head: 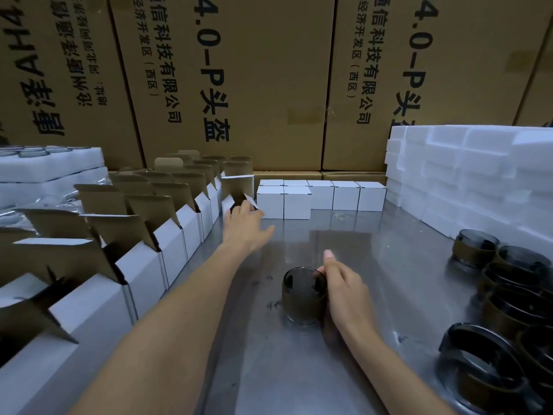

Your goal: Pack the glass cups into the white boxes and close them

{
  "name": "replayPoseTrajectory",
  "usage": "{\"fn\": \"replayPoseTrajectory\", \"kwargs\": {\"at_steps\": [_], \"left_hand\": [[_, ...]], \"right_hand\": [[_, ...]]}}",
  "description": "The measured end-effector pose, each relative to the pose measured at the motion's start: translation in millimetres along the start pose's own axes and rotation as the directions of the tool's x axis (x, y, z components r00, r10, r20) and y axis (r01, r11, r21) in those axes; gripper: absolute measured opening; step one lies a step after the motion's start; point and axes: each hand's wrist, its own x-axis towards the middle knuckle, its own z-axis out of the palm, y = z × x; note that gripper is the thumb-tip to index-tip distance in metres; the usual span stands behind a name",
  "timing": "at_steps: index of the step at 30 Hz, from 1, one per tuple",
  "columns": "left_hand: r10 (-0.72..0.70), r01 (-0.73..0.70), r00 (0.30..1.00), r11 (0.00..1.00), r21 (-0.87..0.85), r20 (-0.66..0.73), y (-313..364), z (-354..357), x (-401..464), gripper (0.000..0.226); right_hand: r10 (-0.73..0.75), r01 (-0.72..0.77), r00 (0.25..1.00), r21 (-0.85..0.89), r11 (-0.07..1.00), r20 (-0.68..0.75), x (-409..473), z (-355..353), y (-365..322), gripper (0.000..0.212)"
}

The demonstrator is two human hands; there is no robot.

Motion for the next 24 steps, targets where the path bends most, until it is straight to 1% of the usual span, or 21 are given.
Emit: {"fn": "replayPoseTrajectory", "kwargs": {"at_steps": [4,8,11,14,16,19,20,21,24], "left_hand": [[0.092,-0.096,0.994,0.991,-0.091,-0.051,28,-10,-40,0.048],[0.184,-0.187,0.982,0.978,-0.088,-0.044,40,-25,-76,0.045],[0.167,-0.176,0.984,0.97,-0.169,-0.067,41,-40,-96,0.039],[0.143,-0.158,0.987,0.952,-0.263,-0.073,47,-51,-113,0.036],[0.155,-0.168,0.986,0.945,-0.279,-0.069,55,-55,-124,0.037],[0.191,-0.195,0.981,0.944,-0.265,-0.042,69,-63,-133,0.04],[0.213,-0.219,0.976,0.943,-0.252,-0.051,73,-67,-135,0.04],[0.241,-0.254,0.967,0.939,-0.231,-0.084,77,-73,-136,0.039],[0.296,-0.344,0.919,0.924,-0.165,-0.259,81,-85,-136,0.041]], "right_hand": [[0.023,-0.023,1.0,-0.036,0.999,0.007,-1,-1,-3,0.057],[0.033,-0.033,0.999,-0.038,0.999,0.024,-2,-1,-5,0.055],[0.036,-0.036,0.999,-0.021,0.999,0.019,-4,-2,-7,0.049],[0.031,-0.03,1.0,0.042,0.999,-0.002,-4,-3,-7,0.043],[0.011,-0.01,1.0,0.089,0.996,-0.005,-4,-4,-6,0.036],[-0.021,0.02,1.0,0.142,0.99,0.005,-4,-5,-5,0.03],[-0.028,0.027,1.0,0.159,0.987,0.002,-4,-6,-5,0.028],[-0.034,0.034,0.999,0.177,0.984,-0.002,-3,-6,-5,0.026],[-0.05,0.049,0.999,0.21,0.977,0.002,-4,-6,-6,0.024]]}}
